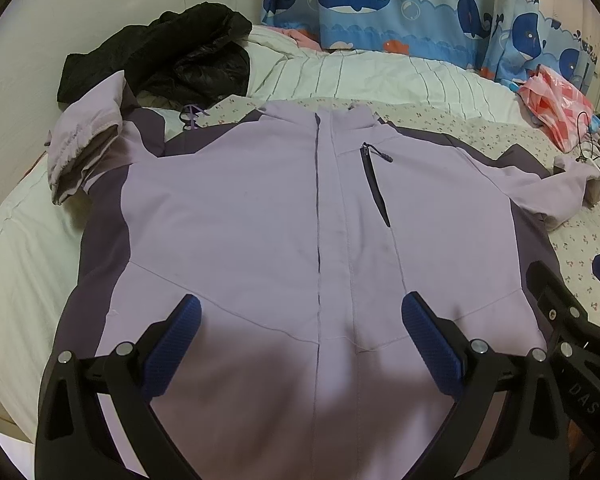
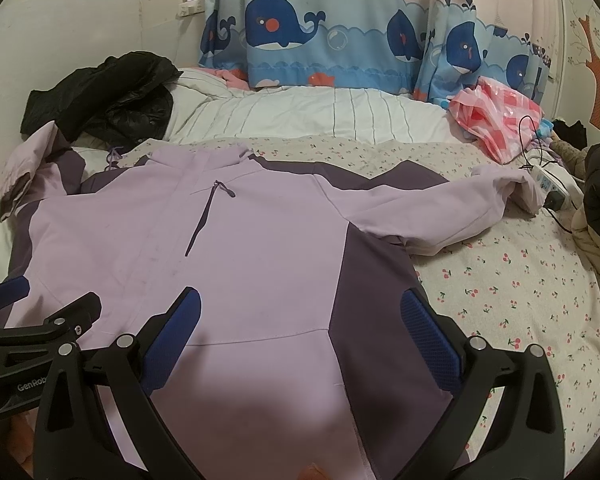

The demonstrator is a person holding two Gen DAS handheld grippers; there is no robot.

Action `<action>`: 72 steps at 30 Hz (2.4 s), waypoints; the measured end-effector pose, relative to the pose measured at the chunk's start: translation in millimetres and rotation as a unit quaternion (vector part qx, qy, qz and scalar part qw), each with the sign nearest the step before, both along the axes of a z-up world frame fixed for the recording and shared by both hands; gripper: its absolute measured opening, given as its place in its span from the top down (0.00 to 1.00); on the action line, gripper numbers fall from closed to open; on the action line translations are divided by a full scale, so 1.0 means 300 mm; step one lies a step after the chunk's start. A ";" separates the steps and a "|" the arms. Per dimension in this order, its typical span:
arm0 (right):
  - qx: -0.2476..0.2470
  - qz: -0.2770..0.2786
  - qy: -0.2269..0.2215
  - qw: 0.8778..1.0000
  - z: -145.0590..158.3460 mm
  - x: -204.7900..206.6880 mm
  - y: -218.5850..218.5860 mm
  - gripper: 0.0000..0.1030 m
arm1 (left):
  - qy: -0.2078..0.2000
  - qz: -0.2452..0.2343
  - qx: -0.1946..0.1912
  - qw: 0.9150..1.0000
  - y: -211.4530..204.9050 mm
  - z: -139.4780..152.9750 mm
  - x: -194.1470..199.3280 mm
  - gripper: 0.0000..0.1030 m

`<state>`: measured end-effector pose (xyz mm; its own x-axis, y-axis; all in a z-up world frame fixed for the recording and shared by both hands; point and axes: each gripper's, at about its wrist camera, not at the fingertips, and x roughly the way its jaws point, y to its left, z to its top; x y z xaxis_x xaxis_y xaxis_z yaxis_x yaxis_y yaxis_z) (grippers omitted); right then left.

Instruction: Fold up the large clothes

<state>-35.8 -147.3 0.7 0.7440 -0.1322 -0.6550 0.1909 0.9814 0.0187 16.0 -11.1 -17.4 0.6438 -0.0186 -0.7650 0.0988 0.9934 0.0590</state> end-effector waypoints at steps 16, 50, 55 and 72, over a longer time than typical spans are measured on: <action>0.024 -0.002 0.010 1.000 -0.017 0.012 -0.026 0.06 | 0.011 0.000 -0.009 1.000 -0.010 -0.011 0.014 0.07; 0.488 -0.224 -0.062 0.842 -0.363 0.423 -1.582 0.35 | 0.098 -0.003 -0.104 0.990 0.053 -0.085 0.066 0.07; 0.300 -0.118 -0.084 0.943 -0.052 0.551 -1.510 0.88 | 0.104 0.015 -0.117 0.988 0.049 -0.106 0.076 0.07; 0.366 -0.257 -0.058 0.892 -0.375 0.303 -1.720 0.30 | 0.121 0.003 -0.137 0.983 0.027 -0.123 0.078 0.07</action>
